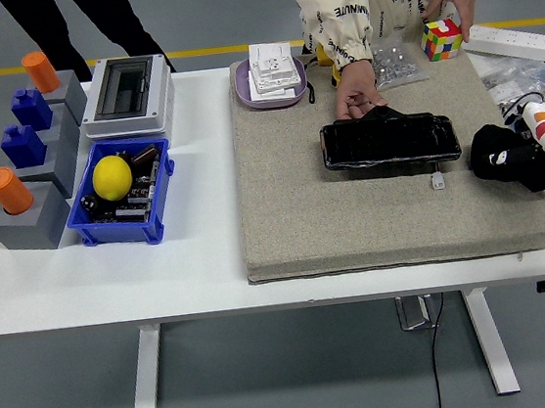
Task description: Pick the rag up,wipe the panel,place it on the desk
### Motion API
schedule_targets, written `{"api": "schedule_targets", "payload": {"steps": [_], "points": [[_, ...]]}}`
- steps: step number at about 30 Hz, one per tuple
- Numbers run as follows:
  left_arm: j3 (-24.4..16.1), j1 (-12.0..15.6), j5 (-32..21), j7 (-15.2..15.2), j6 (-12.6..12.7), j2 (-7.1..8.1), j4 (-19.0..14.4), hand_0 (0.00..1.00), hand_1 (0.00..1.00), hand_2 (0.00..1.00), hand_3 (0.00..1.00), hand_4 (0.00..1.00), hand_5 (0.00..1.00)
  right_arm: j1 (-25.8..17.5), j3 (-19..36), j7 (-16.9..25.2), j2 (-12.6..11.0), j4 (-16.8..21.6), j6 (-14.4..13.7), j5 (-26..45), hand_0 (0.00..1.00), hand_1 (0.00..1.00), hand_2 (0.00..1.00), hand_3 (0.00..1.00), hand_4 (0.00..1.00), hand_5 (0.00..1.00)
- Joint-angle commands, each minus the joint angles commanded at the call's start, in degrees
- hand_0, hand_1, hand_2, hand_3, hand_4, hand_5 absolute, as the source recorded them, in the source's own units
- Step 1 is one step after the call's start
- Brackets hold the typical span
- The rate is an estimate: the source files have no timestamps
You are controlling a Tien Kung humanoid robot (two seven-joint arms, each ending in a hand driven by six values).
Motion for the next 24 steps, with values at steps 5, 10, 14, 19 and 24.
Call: {"api": "schedule_targets", "payload": {"steps": [5, 10, 14, 19, 24], "points": [[-0.06, 0.11, 0.15, 0.05, 0.02, 0.11, 0.00, 0.643, 0.694, 0.737, 0.564, 0.598, 0.470, -0.12, -0.04, 0.00, -0.02, 0.03, 0.05, -0.03, 0.581, 0.581, 0.656, 0.669, 0.998, 0.532], [0.12, 0.16, 0.05, 0.02, -0.01, 0.13, 0.00, 0.643, 0.694, 0.736, 0.564, 0.599, 0.471, -0.19, -0.10, 0.00, -0.01, 0.02, 0.04, -0.05, 0.581, 0.579, 0.656, 0.668, 0.998, 0.530], [0.28, 0.11, -0.02, 0.01, -0.03, 0.14, 0.00, 0.643, 0.693, 0.736, 0.564, 0.598, 0.470, -0.15, -0.18, 0.00, 0.05, 0.01, 0.03, -0.07, 0.582, 0.578, 0.653, 0.665, 0.998, 0.529], [0.21, 0.06, 0.07, 0.01, 0.00, 0.19, 0.00, 0.643, 0.693, 0.736, 0.564, 0.599, 0.470, -0.10, -0.12, -0.02, 0.05, 0.00, 0.05, -0.08, 0.581, 0.577, 0.651, 0.657, 0.998, 0.516], [0.16, 0.02, 0.05, 0.02, 0.00, 0.11, 0.00, 0.643, 0.693, 0.736, 0.564, 0.599, 0.470, 0.01, 0.10, -0.02, 0.01, 0.02, 0.03, -0.13, 0.581, 0.577, 0.651, 0.657, 0.998, 0.516]]}}
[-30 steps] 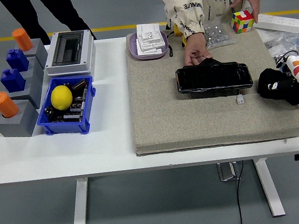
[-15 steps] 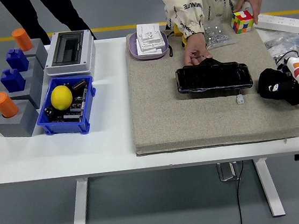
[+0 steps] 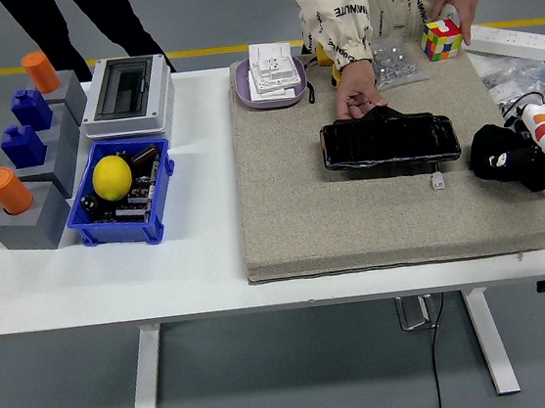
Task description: Pick the rag up,wipe the panel,place it on the desk
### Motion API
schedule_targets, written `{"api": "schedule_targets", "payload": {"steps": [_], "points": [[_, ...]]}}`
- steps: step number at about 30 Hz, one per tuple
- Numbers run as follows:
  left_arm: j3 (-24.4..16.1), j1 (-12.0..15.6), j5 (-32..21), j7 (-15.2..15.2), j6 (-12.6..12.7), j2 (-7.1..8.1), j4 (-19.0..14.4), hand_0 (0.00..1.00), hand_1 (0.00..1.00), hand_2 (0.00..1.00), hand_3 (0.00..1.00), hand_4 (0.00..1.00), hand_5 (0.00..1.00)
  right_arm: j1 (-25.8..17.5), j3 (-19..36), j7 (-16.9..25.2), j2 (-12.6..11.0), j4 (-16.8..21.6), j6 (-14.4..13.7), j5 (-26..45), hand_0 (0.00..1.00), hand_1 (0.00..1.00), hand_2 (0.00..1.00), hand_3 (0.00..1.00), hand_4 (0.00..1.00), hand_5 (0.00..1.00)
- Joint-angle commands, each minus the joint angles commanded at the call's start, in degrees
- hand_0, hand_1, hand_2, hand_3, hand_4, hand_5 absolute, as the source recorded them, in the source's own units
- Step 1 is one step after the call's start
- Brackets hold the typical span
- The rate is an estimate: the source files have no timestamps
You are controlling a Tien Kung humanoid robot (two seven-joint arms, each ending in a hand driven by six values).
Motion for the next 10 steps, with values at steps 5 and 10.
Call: {"api": "schedule_targets", "payload": {"steps": [5, 10], "points": [[-0.14, -0.10, 0.07, -0.03, 0.00, -0.02, 0.00, 0.643, 0.693, 0.736, 0.565, 0.599, 0.470, 0.21, 0.10, 0.01, -0.02, 0.04, -0.02, -0.02, 0.580, 0.577, 0.650, 0.655, 0.998, 0.512], [-0.27, -0.13, 0.13, -0.03, 0.00, -0.08, 0.00, 0.643, 0.694, 0.736, 0.564, 0.598, 0.470, 0.32, 0.20, 0.02, -0.06, 0.04, -0.08, -0.04, 0.580, 0.575, 0.648, 0.651, 0.998, 0.510]]}}
